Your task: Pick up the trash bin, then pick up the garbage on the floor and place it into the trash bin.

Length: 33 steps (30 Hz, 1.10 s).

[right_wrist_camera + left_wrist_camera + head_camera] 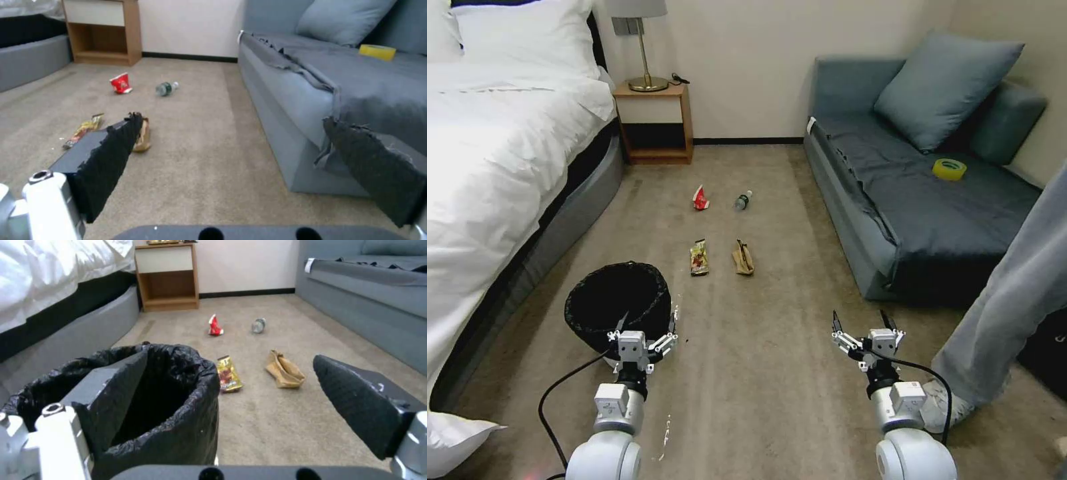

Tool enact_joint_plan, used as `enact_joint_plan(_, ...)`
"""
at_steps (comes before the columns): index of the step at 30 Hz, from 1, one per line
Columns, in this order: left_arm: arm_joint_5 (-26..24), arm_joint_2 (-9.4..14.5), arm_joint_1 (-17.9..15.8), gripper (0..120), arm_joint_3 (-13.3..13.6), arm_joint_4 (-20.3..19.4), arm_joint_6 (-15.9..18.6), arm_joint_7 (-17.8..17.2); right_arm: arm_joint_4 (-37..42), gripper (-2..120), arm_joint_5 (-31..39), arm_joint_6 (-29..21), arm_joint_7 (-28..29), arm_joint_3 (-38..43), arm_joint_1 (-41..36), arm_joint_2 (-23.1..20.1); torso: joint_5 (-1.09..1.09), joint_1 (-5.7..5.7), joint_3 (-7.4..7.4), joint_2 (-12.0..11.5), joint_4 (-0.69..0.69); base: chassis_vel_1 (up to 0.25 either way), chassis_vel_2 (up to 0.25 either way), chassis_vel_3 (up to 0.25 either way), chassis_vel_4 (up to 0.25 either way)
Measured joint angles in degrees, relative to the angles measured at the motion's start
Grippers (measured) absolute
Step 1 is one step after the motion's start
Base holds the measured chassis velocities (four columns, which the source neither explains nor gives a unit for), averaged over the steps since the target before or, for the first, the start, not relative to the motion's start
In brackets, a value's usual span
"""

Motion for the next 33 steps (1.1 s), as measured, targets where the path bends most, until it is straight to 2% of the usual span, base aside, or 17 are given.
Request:
enact_joint_plan(22, -0.1, 0.0, 0.0, 100, 0.0, 0.0, 0.1, 0.0, 0.3, 100, 0.0, -0.2, 0.0, 0.0, 0.0, 0.1, 0.00, 0.00, 0.00, 0.0, 0.00, 0.000, 0.000, 0.000, 0.000)
enact_joint_plan(24, -0.8, -0.3, -0.1, 100, 0.0, -1.1, 1.8, -0.8, 0.8, 100, 0.1, -0.6, 0.1, 0.1, -0.1, 0.2, -0.01, 0.00, 0.00, 0.0, 0.01, 0.000, 0.000, 0.000, 0.000)
enact_joint_plan(26, -2.4, -1.1, -0.6, 100, -0.1, -3.7, 5.6, -2.7, 3.5, 100, 0.4, -2.8, 0.6, 0.4, -0.4, 0.9, 0.01, 0.00, 0.00, 0.0, 0.00, 0.000, 0.000, 0.000, 0.000)
enact_joint_plan(27, -2.4, -1.1, -0.6, 100, -0.1, -3.7, 5.6, -2.7, 3.5, 100, 0.4, -2.8, 0.6, 0.4, -0.4, 0.9, 0.01, 0.00, 0.00, 0.0, 0.00, 0.000, 0.000, 0.000, 0.000)
enact_joint_plan(28, -3.5, -1.6, -0.9, 100, -0.2, -5.3, 8.2, -4.0, 5.6, 100, 0.7, -4.6, 0.9, 0.7, -0.7, 1.5, -0.01, 0.00, 0.00, 0.0, 0.00, 0.000, 0.000, 0.000, 0.000)
enact_joint_plan(31, -5.1, -2.0, -1.1, 100, -0.7, -7.5, 11.1, -5.4, 8.6, 100, 1.2, -6.8, 1.4, 1.1, -1.0, 2.2, -0.01, 0.00, 0.00, 0.0, 0.01, 0.000, 0.000, 0.000, 0.000)
enact_joint_plan(32, -5.1, -2.0, -1.1, 100, -0.7, -7.5, 11.1, -5.4, 8.6, 100, 1.2, -6.8, 1.4, 1.1, -1.0, 2.2, -0.01, 0.00, 0.00, 0.0, 0.01, 0.000, 0.000, 0.000, 0.000)
enact_joint_plan(33, -6.2, -2.0, -1.2, 100, -1.2, -9.0, 12.9, -6.4, 10.3, 100, 1.7, -8.3, 1.7, 1.4, -1.2, 2.7, 0.00, 0.00, 0.00, 0.0, 0.00, 0.000, 0.000, 0.000, 0.000)
